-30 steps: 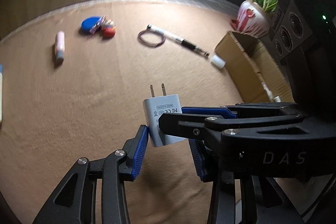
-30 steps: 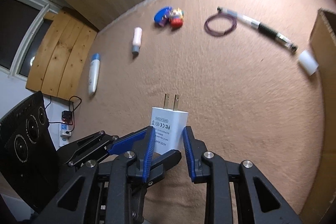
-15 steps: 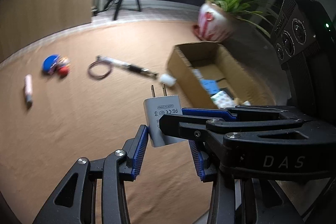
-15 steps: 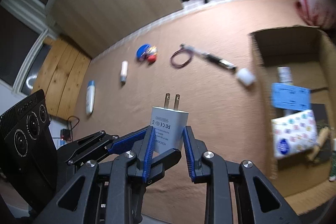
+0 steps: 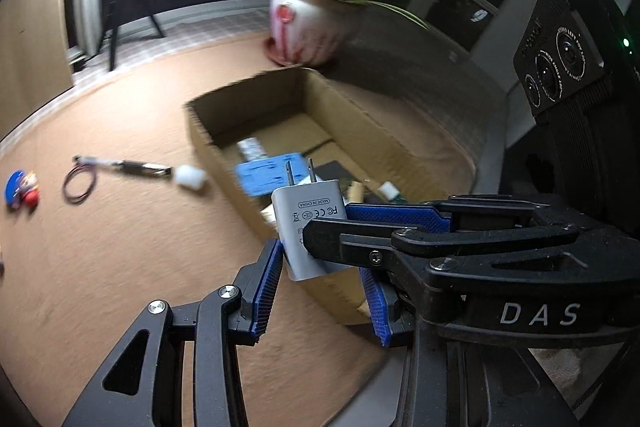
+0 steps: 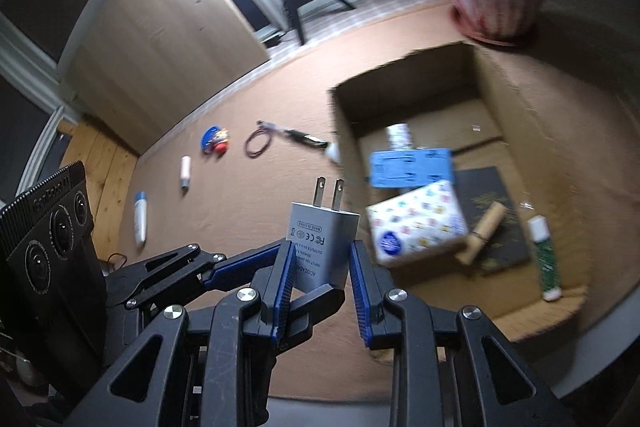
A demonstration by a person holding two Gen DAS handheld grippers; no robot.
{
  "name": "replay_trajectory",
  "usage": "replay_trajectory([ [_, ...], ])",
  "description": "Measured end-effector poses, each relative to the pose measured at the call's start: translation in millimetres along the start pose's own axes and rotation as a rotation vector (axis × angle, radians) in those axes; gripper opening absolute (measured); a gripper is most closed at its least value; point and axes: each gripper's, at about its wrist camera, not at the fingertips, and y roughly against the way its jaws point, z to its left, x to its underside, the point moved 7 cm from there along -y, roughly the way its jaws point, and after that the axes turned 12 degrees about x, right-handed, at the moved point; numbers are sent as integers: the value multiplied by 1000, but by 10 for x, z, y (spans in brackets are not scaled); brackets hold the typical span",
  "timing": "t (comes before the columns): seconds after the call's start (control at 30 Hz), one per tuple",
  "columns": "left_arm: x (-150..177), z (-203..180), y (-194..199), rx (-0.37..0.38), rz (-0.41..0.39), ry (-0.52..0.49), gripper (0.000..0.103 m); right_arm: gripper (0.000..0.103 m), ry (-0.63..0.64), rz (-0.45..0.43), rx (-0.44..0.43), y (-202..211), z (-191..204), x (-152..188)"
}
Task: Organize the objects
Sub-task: 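Carry the charger over the box with both grippers and release it, then withdraw both grippers from the box toward the blue tin and pen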
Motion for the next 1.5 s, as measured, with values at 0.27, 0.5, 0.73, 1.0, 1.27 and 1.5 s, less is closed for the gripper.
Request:
replay_trajectory([
  [0.27, -24, -270, -338, 21, 47, -52, 42, 25, -62, -1, 37, 36, -355, 76],
  [0.5, -18, -341, -470, 29, 66, -69, 42, 25, -76, 1, 51, 38, -465, 112],
  [0.73, -6, -343, -511, 27, 72, -67, 45, 25, -67, -1, 49, 41, -470, 133],
  [1.0, -12, -300, -429, 1, 45, -56, 80, 54, 19, -55, 170, 26, -422, 97],
  [1.27, 54, -109, -259, -22, 19, -3, 80, 54, -1, -62, 163, 12, -412, 43],
  [1.5, 191, 258, 21, -73, -9, 83, 80, 54, 62, -75, 130, -66, -91, -49],
])
